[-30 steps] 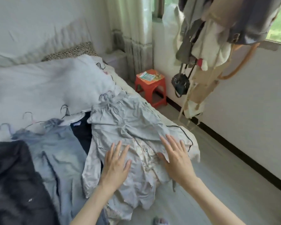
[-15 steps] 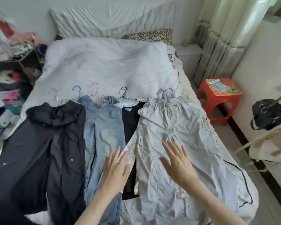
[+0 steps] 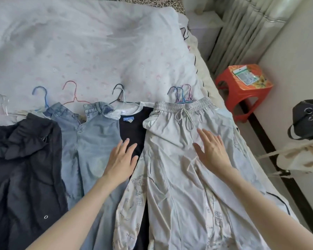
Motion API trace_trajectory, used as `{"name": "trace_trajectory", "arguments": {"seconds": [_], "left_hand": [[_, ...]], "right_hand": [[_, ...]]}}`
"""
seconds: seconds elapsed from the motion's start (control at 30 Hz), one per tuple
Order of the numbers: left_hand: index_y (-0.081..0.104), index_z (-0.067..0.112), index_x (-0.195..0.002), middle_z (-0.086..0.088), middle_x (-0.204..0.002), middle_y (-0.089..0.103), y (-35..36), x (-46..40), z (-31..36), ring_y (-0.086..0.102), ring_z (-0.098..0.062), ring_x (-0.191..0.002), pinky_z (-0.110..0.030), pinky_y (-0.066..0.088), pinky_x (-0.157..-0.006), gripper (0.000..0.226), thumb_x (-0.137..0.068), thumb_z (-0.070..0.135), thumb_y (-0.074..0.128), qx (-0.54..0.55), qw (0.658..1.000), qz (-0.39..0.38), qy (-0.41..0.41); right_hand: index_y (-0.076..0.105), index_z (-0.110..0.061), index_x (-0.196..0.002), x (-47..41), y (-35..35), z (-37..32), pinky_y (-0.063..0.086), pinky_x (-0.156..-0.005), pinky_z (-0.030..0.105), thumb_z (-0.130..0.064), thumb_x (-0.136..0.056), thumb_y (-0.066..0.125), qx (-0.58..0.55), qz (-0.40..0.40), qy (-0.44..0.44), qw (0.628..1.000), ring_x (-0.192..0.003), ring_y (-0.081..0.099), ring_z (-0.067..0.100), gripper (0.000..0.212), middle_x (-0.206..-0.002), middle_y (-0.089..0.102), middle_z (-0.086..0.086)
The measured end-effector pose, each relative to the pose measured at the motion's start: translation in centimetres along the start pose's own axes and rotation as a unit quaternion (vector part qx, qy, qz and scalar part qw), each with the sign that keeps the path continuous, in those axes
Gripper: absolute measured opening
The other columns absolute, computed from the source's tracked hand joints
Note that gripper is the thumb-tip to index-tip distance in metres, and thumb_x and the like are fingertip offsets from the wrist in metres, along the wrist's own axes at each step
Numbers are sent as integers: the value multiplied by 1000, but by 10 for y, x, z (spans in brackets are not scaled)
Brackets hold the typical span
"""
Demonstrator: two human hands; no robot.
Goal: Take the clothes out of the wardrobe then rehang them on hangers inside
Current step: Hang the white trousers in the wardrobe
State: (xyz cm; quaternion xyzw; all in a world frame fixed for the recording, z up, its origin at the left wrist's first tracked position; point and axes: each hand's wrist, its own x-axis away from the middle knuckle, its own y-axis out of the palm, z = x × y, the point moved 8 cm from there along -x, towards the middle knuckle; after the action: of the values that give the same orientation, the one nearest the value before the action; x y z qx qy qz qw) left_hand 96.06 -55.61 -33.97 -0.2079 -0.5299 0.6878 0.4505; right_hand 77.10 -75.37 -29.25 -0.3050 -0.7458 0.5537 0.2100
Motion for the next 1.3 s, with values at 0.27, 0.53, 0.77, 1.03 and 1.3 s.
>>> {"name": "trace_trajectory", "arguments": {"seconds": [0.27, 0.53, 0.77, 1.03, 1.3], "left_hand": [[33, 10, -142, -11, -150, 30, 49, -127, -3, 22, -24, -140, -31, 15, -113, 49, -98, 30, 39, 37, 997, -64, 17], [18, 6, -147, -12, -153, 20, 77, -267, -12, 17, -23, -141, -33, 16, -113, 55, -99, 26, 37, 76, 990, -95, -70], [30, 14, -142, -10, -134, 48, 105, -330, -12, 47, -27, -122, -38, 38, -99, 55, -96, 44, 36, 172, 968, -115, -142], [45, 7, -127, -8, -122, 58, 96, -322, -15, 54, -25, -111, -40, 43, -96, 58, -87, 49, 54, 260, 940, -95, -199], [45, 14, -126, 3, -114, 60, 34, -254, 58, 59, -7, -94, -12, 40, -74, 39, -91, 29, 53, 277, 959, -49, -39]], "right_hand": [[31, -13, -143, -112, 42, 92, 12, -113, 43, -30, -95, 47, 111, -103, 20, 988, -137, 28, 25, 54, -146, 35, 9], [25, -5, -144, -210, 74, 199, 19, -111, 42, -32, -96, 42, 74, -123, 151, 978, -133, 33, 30, 57, -144, 37, 16], [30, -5, -138, -252, 121, 238, 22, -106, 44, -39, -95, 45, -31, -157, 240, 958, -125, 42, 33, 57, -129, 51, 18], [28, -17, -60, -240, 103, 221, 27, -68, 34, -43, -90, 53, -30, -77, 208, 975, -76, 50, 28, 47, -61, 41, -2], [32, -13, -59, -127, 13, 207, 23, -56, 33, -32, -83, 67, -209, 21, 231, 950, -54, 33, 16, 46, -53, 37, 1]]}}
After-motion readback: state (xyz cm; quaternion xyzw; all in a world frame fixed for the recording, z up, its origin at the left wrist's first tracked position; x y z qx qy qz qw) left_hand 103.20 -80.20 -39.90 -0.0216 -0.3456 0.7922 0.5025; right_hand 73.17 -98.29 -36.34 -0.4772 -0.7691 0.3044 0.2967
